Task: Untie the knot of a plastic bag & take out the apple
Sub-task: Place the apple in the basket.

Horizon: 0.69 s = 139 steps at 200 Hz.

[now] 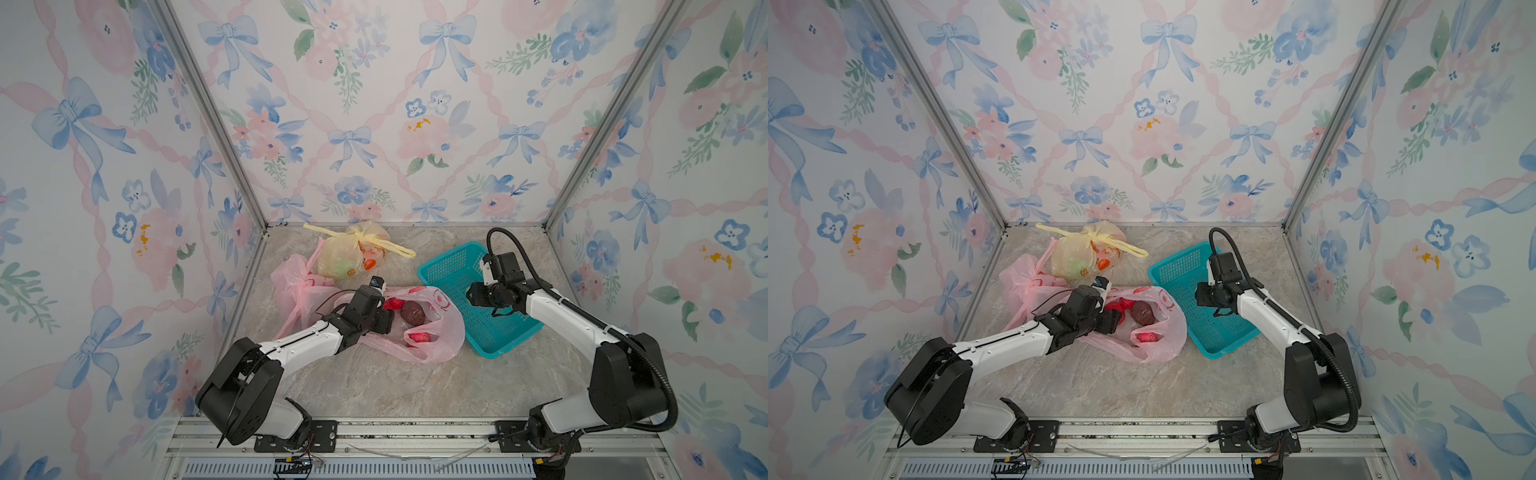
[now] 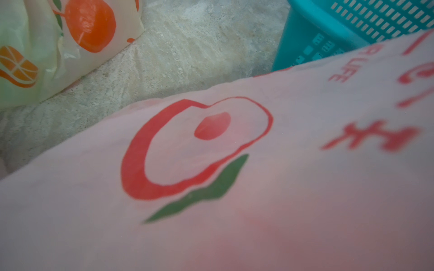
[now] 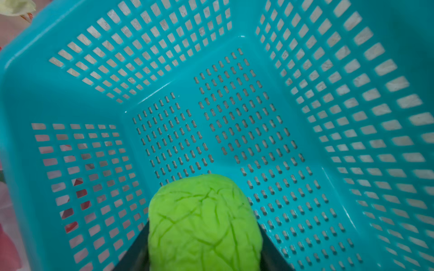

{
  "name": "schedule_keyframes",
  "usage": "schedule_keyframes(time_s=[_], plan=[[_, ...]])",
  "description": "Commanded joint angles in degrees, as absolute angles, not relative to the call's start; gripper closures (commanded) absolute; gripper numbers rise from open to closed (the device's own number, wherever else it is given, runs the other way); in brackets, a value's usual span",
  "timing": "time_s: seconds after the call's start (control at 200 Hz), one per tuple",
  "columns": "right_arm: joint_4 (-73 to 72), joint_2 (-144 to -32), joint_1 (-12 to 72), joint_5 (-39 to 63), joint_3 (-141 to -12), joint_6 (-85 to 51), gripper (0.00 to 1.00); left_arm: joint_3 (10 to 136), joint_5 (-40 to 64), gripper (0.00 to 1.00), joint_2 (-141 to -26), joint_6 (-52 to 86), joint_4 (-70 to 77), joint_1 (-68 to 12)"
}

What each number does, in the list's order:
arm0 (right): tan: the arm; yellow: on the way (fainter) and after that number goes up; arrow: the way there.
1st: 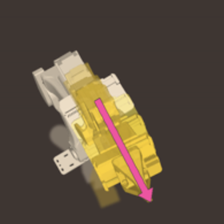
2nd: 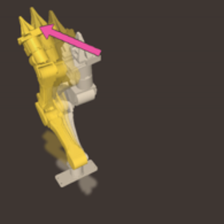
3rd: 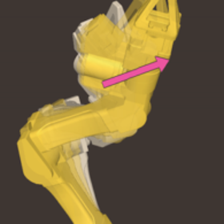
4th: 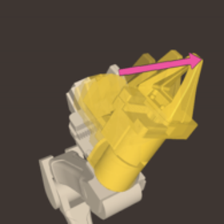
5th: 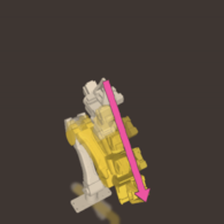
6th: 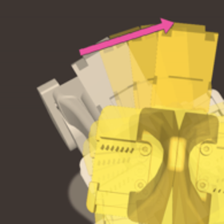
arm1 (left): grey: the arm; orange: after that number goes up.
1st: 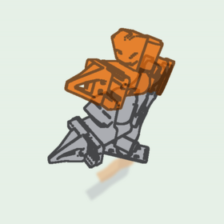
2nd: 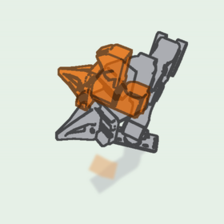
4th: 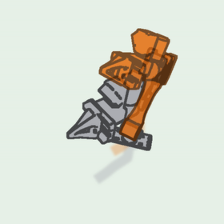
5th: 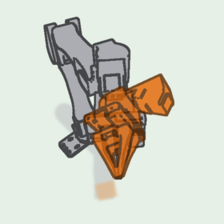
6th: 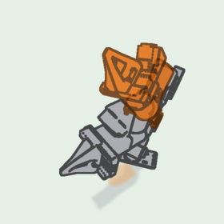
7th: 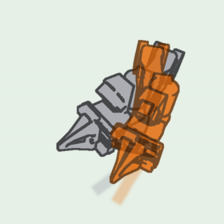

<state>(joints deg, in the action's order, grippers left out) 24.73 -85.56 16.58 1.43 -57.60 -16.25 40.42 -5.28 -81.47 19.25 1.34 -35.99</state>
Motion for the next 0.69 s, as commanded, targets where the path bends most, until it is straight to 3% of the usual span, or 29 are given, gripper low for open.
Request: schedule_keyframes(time_s=[0.0,0.69], plan=[[24.5,-86.5,16.2,1.8,-57.8,-15.1,0.52,43.7,-7.1,0.25,-82.9,18.1,2.9,-36.3],[24.4,-93.0,15.9,1.2,-59.2,-14.4,0.5,46.2,-6.7,0.26,-89.4,18.9,0.1,-36.4]])
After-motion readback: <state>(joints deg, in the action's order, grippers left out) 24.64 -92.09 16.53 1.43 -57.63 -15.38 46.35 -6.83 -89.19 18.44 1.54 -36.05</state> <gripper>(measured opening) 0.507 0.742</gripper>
